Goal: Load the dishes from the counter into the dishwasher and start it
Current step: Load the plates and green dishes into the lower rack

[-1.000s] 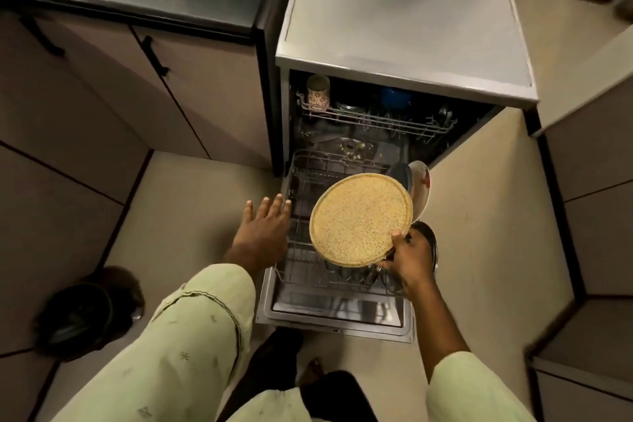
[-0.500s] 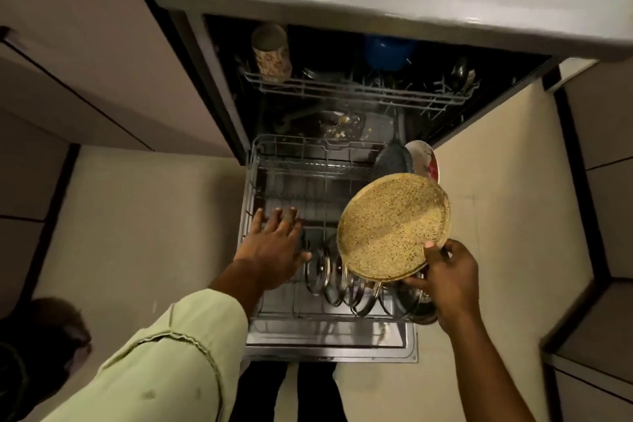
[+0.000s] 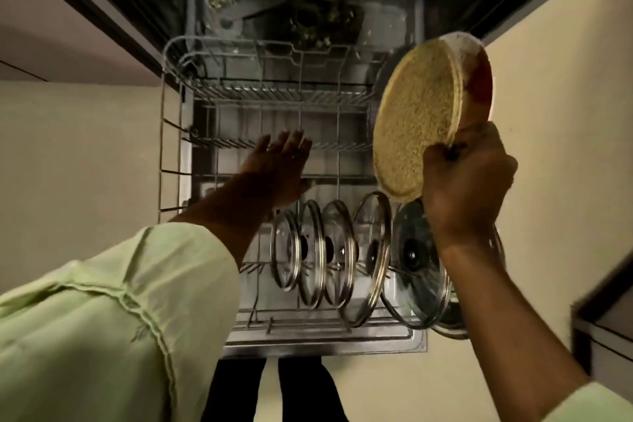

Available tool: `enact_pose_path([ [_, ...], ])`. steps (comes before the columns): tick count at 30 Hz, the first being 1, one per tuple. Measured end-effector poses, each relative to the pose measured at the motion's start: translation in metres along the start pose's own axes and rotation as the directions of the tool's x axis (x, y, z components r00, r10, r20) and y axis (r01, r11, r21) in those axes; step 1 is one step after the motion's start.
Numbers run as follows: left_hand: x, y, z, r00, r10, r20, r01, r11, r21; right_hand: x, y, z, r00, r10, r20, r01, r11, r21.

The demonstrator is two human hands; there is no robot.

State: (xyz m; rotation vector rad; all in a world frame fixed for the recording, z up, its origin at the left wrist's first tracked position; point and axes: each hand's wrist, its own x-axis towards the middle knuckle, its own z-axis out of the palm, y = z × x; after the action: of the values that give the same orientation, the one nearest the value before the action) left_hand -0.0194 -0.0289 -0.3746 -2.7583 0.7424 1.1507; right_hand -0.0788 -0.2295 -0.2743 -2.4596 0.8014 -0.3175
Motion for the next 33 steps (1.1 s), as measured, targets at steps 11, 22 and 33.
enact_pose_path([
  [11, 0.058, 0.033, 0.026, 0.998, -0.025, 0.054, 0.031, 0.992, -0.122, 0.026, -0.001, 0.016, 0.993, -0.114, -0.045, 0.110, 0.991, -0.077],
  [22, 0.071, 0.027, 0.017, 0.992, -0.025, 0.123, 0.039, 0.993, -0.110, 0.049, 0.002, 0.046, 0.996, -0.029, 0.079, 0.041, 0.988, -0.149],
  [33, 0.074, 0.026, 0.019, 0.990, -0.009, 0.138, 0.023, 0.994, -0.103, 0.062, -0.002, 0.076, 0.991, -0.044, 0.126, 0.087, 0.929, -0.359],
])
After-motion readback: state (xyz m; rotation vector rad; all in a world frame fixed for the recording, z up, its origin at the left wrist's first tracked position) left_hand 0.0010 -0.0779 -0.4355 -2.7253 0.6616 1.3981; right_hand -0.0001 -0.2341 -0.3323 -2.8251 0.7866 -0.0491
